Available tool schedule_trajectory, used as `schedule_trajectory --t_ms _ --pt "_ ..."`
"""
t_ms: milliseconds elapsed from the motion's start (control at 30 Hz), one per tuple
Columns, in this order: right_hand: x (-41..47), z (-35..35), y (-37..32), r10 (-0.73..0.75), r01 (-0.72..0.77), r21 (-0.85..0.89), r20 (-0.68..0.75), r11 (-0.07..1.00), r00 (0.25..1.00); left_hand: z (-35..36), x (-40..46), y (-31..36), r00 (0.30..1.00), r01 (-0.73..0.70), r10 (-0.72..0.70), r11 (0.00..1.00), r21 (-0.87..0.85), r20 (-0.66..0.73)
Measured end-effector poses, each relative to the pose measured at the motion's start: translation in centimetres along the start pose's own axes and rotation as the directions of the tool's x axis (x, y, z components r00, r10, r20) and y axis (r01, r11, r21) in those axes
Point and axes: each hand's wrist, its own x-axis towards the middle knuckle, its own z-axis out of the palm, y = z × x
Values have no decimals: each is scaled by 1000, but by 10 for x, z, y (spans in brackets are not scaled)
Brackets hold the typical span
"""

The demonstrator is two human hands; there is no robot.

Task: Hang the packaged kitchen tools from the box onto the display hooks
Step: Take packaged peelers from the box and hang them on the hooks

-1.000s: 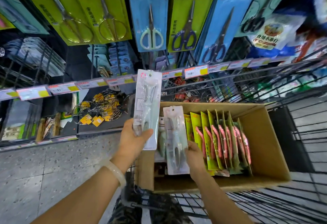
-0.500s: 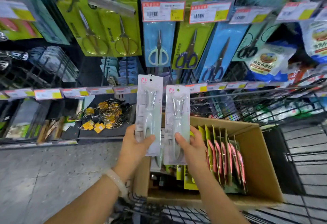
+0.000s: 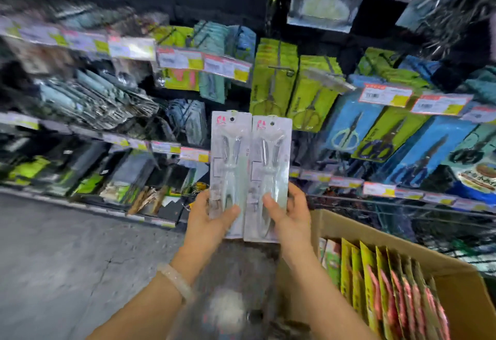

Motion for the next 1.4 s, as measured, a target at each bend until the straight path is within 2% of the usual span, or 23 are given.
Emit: schedule_trajectory --t_ms 300,467,800,1000,1167,1400 --pt "-43 182 -8 -103 107 -7 204 994 974 -176 15 48 987 -117 121 992 41 -104" --pt "-56 246 -23 -130 146 -36 282 989 950 -234 15 75 973 -152 149 988 0 -176" --pt "-31 325 -46 -227 252 -31 337 967 914 -283 52 119 950 -247 232 968 -51 -211" --pt "14 376 -70 -295 302 34 350 953 889 -302 115 153 923 -326 317 945 -9 -220" --pt "57 419 -97 -335 330 78 355 941 872 -311 161 198 905 -392 377 919 -41 -197" --pt "101 482 -121 -406 408 79 386 909 829 -341 226 234 867 -455 441 891 -6 -232"
